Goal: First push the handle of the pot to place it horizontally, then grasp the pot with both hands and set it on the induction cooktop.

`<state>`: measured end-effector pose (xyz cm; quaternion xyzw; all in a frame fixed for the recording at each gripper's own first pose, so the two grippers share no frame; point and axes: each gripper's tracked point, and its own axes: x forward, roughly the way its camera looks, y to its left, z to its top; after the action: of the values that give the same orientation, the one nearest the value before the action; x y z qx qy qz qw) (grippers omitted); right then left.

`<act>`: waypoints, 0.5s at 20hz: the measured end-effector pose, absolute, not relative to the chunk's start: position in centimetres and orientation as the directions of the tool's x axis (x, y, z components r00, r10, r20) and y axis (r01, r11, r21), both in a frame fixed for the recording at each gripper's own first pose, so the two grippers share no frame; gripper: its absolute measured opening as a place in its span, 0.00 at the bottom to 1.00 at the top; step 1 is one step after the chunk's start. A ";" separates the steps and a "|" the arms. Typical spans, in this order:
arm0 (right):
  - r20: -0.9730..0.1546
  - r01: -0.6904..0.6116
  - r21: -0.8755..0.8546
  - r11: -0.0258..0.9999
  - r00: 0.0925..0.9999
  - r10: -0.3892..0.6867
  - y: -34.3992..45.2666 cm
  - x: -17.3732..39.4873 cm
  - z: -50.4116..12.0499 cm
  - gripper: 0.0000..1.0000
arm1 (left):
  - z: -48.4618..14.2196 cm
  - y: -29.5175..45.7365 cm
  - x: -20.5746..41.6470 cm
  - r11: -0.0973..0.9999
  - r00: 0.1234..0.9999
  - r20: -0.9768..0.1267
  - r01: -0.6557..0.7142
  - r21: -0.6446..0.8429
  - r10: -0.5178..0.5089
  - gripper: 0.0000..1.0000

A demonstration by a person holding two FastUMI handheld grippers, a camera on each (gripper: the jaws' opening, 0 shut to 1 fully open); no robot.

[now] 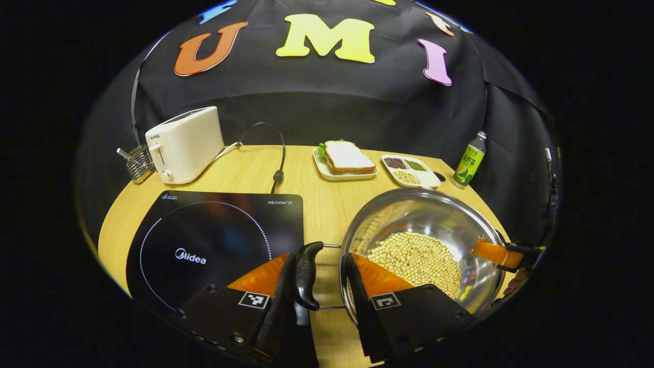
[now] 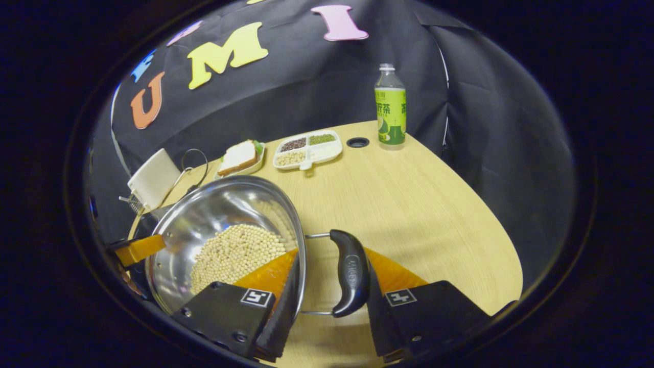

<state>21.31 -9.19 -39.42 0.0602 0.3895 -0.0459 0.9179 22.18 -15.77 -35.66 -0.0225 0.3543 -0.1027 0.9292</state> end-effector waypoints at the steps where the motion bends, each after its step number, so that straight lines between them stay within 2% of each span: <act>1: -0.719 0.135 0.081 0.988 0.694 -0.036 -9.3 21.0 -39.1 0.66 | -35.3 -15.9 21.7 0.978 0.731 -0.650 0.177 -0.114 -0.208 0.45; 2: -0.715 0.138 0.086 0.987 0.699 -0.036 -9.6 20.3 -38.7 0.64 | -34.8 -16.0 21.5 0.977 0.737 -0.642 0.180 -0.113 -0.210 0.55; 3: -0.710 0.140 0.090 0.986 0.704 -0.035 -9.7 19.5 -37.9 0.64 | -34.3 -16.1 21.1 0.977 0.743 -0.635 0.181 -0.116 -0.213 0.55; 4: -0.704 0.140 0.091 0.986 0.709 -0.036 -9.6 18.9 -37.2 0.64 | -33.7 -16.0 20.8 0.976 0.750 -0.625 0.183 -0.119 -0.217 0.65; 5: -0.697 0.140 0.092 0.986 0.716 -0.036 -9.4 18.6 -36.4 0.64 | -32.9 -16.0 20.4 0.975 0.758 -0.614 0.185 -0.122 -0.221 0.54; 10: -0.671 0.129 0.093 0.987 0.741 -0.034 -8.0 16.7 -32.9 0.64 | -29.5 -14.8 18.6 0.973 0.790 -0.569 0.183 -0.139 -0.230 0.54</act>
<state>16.75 -8.04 -32.93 0.0664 0.3572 -0.0436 0.9306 18.57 -14.81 -29.45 -0.0383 0.3054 -0.1094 0.9451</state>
